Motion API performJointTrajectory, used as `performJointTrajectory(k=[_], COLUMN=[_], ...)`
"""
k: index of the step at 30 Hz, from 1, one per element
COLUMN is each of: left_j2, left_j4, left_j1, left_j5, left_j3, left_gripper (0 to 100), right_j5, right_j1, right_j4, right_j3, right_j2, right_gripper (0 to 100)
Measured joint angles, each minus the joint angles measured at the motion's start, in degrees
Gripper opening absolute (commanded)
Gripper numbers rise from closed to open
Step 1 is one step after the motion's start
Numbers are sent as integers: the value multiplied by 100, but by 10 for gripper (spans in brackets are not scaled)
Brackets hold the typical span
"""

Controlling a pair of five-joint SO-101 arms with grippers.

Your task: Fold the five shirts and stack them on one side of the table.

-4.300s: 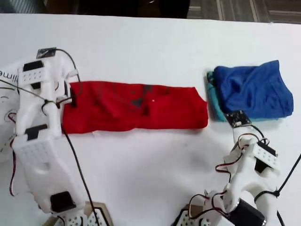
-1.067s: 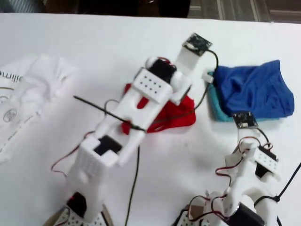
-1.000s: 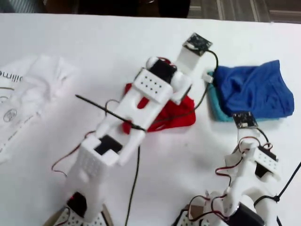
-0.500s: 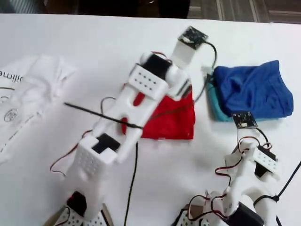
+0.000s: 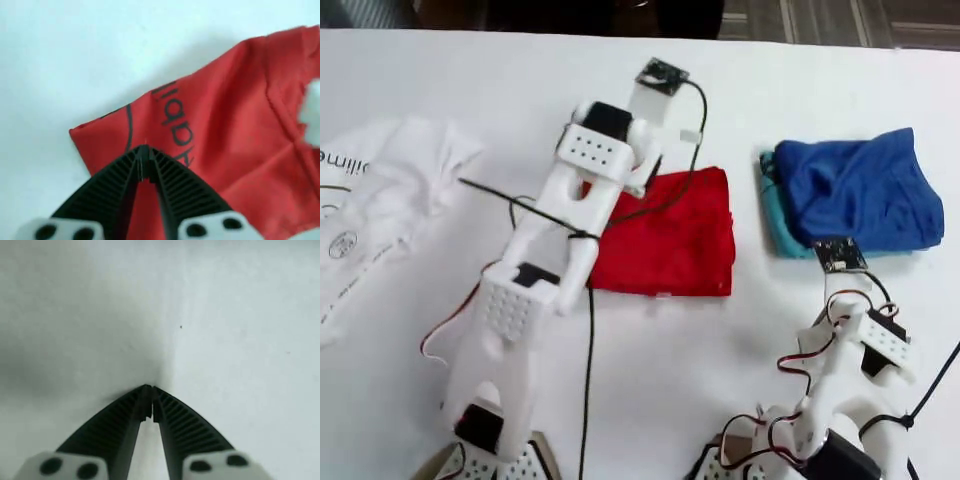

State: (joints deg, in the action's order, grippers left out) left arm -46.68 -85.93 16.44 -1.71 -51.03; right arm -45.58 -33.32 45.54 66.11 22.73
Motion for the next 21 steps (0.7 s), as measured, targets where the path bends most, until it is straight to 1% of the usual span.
performJointTrajectory(k=[4,11,21], left_j2=[-255,-888,-1099], left_j4=[290,484,475], left_j1=[-176,-782,-967], left_j5=[-18,-9,-9], left_j3=[0,35,-554], left_gripper=[28,28,27], right_j5=[0,0,0], right_j1=[0,0,0], right_j4=[0,0,0], right_j3=[0,0,0], right_j2=[0,0,0], right_gripper=[21,21,21])
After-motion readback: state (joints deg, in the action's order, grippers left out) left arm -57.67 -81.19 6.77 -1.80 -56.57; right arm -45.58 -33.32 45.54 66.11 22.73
